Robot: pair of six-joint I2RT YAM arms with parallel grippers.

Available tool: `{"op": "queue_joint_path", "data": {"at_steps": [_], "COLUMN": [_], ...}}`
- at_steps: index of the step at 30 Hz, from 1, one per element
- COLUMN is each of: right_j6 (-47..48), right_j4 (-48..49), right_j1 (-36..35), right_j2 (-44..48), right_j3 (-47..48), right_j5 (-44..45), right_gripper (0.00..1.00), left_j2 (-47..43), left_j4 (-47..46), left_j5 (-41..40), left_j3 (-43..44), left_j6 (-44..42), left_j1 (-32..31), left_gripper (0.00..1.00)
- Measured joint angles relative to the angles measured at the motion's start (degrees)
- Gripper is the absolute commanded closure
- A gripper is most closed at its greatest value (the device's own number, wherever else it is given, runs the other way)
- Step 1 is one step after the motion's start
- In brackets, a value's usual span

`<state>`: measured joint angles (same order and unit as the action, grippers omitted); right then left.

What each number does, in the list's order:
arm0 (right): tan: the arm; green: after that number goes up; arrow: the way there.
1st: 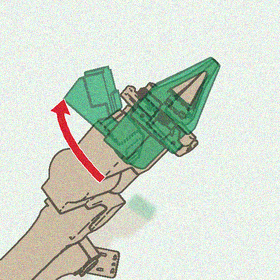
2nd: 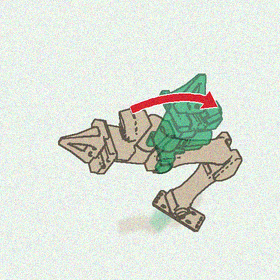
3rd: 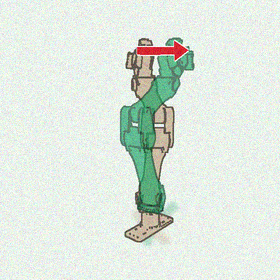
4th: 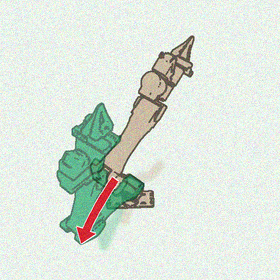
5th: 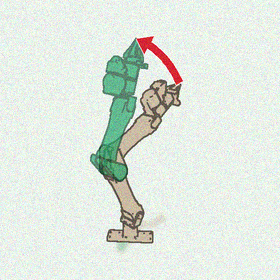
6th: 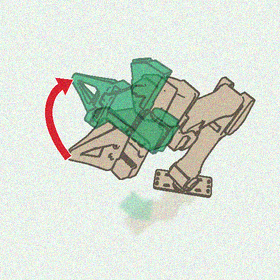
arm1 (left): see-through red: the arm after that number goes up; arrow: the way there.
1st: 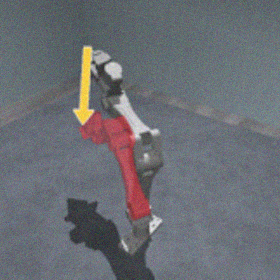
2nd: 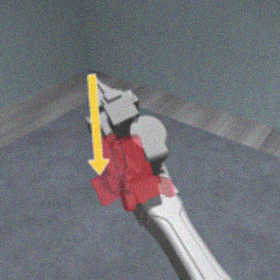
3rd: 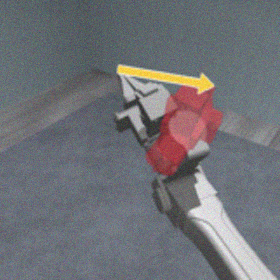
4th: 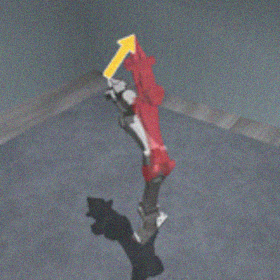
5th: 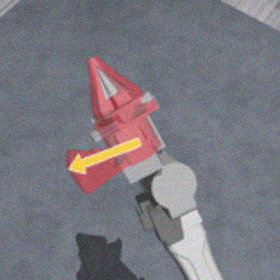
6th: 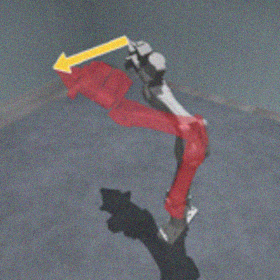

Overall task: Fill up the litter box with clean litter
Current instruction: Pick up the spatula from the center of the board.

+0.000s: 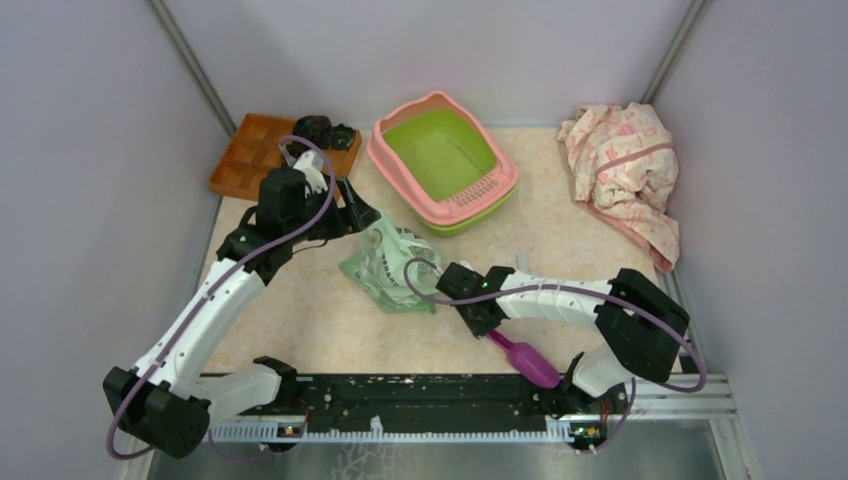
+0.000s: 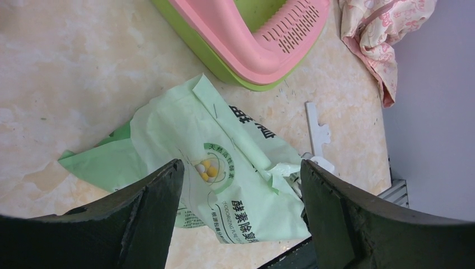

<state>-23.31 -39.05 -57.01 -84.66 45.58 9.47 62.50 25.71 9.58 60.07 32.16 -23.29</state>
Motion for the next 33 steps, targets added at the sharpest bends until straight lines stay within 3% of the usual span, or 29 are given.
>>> {"op": "queue_joint_path", "data": {"at_steps": [5,9,13,17,24,33], "right_j6": [1.70,1.92,2.89,5.01,6.80,6.10], "right_j4": [-3.76,-8.87,-8.11,-3.50,8.24,22.93], "right_j1": [-0.09,-0.07,0.09,0.24,1.62,3.78], "right_j2": [1.33,7.32,13.75,19.58,22.75,22.62], "right_j3": [3.41,13.90,25.62,32.22,33.20,33.27], "right_j5": [3.15,3.61,3.98,3.52,-0.37,-6.29], "right_gripper": [1.00,1.00,1.00,1.00,1.00,1.00], "left_j2": [0.00,-0.09,-1.40,-5.84,-16.52,-17.18], "left_j4": [-0.04,-0.07,-0.35,-3.58,-18.84,-29.79], "left_j5": [0.37,1.53,3.67,6.62,15.80,26.25], "left_j3": [-0.02,-0.02,-0.02,-0.57,-10.08,-16.39], "left_j6": [-0.09,-0.04,0.24,0.90,4.35,7.58], "left_j1": [0.20,0.20,0.31,0.31,0.31,0.31], "left_gripper": [0.18,0.14,0.09,0.02,0.01,0.01]}}
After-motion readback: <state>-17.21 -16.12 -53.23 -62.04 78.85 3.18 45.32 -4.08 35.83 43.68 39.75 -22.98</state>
